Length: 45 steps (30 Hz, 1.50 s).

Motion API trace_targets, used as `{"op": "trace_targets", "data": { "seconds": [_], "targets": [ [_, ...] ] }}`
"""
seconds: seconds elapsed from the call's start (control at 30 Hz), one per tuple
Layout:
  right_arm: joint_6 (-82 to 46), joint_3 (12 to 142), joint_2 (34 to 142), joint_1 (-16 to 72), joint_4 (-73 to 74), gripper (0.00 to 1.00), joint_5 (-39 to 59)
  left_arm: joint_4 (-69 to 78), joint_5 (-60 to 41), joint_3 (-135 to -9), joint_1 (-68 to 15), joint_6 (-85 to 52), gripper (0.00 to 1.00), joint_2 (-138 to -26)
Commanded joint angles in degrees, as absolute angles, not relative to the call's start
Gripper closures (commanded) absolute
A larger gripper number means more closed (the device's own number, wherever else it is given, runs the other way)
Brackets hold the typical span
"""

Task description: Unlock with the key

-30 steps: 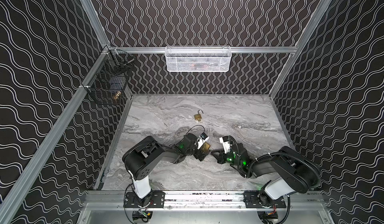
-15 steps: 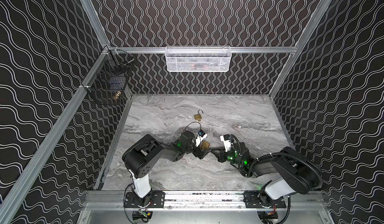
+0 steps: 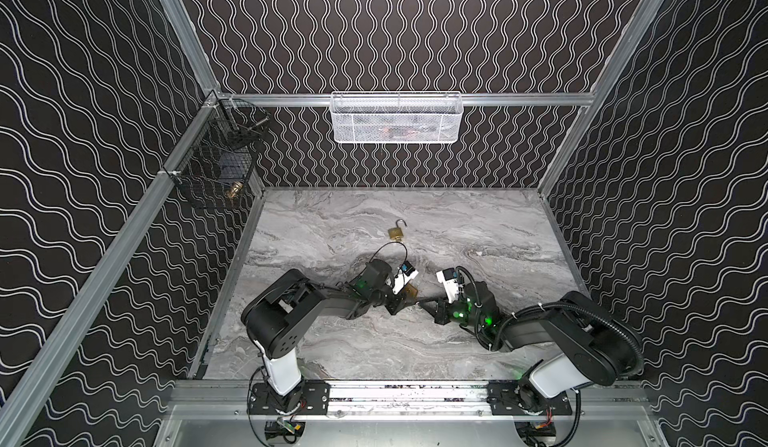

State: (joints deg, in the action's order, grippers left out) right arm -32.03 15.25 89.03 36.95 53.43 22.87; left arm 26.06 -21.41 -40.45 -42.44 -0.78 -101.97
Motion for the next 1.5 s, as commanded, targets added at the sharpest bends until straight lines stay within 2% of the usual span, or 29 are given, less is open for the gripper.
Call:
{"op": "trace_targets", "data": {
  "seconds": [0.0,0.37,0.43,0.5,0.67,0.7,0.73,1.0,1.3,1.47],
  "targets": [
    [-30.96,17.4,88.52,37.49,66.1,1.0,27.47,29.29,-45.38,-42.06,-44.21,-2.81,0.98,-102.75],
    [-29.85,18.25,87.56,35.77,62.48,1.0,27.5,20.82,-44.26,-45.01,-44.21,0.59,1.0,-101.96],
    [-29.45,18.61,87.15,35.61,61.77,1.0,27.59,22.32,-44.43,-44.04,-44.23,0.84,0.75,-101.57],
    [-29.19,18.97,86.86,35.43,60.97,1.0,27.52,24.0,-44.69,-42.93,-44.21,0.79,0.7,-100.62],
    [-29.77,18.9,87.08,34.65,61.25,1.0,27.45,24.08,-42.53,-40.69,-44.46,2.76,0.34,-97.7],
    [-29.79,18.95,87.1,34.55,61.26,1.0,27.59,24.7,-41.46,-39.89,-44.51,3.0,0.22,-96.87],
    [-29.79,19.05,87.1,34.46,61.22,1.0,27.52,24.97,-40.84,-39.34,-44.6,3.58,0.02,-96.29],
    [-29.67,19.68,87.63,34.28,60.74,1.0,27.59,18.38,-39.58,-41.68,-44.83,7.31,0.01,-95.76],
    [-30.81,18.1,87.54,33.37,62.34,1.0,27.08,18.09,-40.82,-42.5,-44.68,5.28,0.01,-93.72],
    [-33.88,13.84,86.08,29.49,66.79,1.0,27.95,9.54,-33.48,-43.48,-43.39,6.02,0.01,-88.32]
  ]
}}
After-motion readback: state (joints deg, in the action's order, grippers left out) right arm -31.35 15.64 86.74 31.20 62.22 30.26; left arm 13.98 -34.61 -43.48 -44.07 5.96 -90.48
